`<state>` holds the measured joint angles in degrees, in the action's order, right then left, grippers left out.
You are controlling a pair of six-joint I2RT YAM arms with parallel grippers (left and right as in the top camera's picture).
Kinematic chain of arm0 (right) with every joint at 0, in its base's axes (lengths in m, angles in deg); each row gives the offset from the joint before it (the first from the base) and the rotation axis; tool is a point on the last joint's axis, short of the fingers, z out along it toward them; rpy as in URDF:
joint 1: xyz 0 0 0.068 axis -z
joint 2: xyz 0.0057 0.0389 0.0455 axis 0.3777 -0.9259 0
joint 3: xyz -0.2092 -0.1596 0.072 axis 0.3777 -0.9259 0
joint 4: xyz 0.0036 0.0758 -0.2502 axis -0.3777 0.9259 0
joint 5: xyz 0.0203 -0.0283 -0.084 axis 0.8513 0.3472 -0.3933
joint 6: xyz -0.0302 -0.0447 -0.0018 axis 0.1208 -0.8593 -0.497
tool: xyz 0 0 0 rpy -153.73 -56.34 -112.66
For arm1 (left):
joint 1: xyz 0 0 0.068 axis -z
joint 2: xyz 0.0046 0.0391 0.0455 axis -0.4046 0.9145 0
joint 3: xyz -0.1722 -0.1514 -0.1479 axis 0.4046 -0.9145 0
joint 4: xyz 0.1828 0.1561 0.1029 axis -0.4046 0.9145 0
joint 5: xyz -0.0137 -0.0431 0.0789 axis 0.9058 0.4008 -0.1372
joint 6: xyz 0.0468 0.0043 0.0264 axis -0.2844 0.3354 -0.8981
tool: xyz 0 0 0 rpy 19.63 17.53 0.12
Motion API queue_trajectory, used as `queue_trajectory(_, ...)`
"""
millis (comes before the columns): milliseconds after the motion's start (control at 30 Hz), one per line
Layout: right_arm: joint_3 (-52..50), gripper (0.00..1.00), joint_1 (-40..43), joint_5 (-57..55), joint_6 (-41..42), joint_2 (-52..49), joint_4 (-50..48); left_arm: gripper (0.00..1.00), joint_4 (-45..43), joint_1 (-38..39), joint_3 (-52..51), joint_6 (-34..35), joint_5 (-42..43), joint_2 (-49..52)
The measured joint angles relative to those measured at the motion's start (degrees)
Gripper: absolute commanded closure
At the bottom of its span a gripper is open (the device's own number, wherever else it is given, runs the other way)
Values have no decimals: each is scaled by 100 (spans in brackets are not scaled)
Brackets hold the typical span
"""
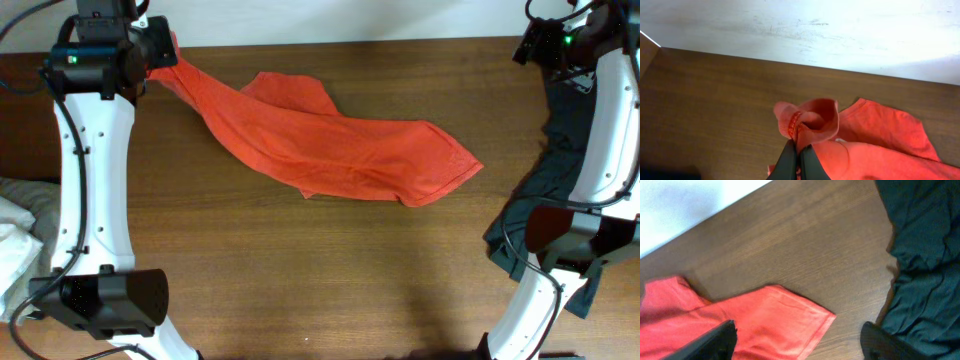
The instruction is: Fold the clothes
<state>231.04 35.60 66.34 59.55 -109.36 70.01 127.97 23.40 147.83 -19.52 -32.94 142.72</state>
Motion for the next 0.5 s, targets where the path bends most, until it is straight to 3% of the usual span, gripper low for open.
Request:
queue_trajectory(33, 2, 19, -155, 42, -177, 15, 260, 99, -2, 0, 0, 0, 0, -2)
queue_trajectory(100, -55, 22, -656, 122, -367, 20, 457, 99, -2, 0, 0, 0, 0, 0)
queue_trajectory(200, -852, 18, -1698, 116, -407, 44, -35, 99, 0, 0, 0, 0, 0, -2)
queue_trajectory(500, -1038, 20, -1392, -83, -575, 31, 332, 99, -68, 24, 0, 0, 223, 0)
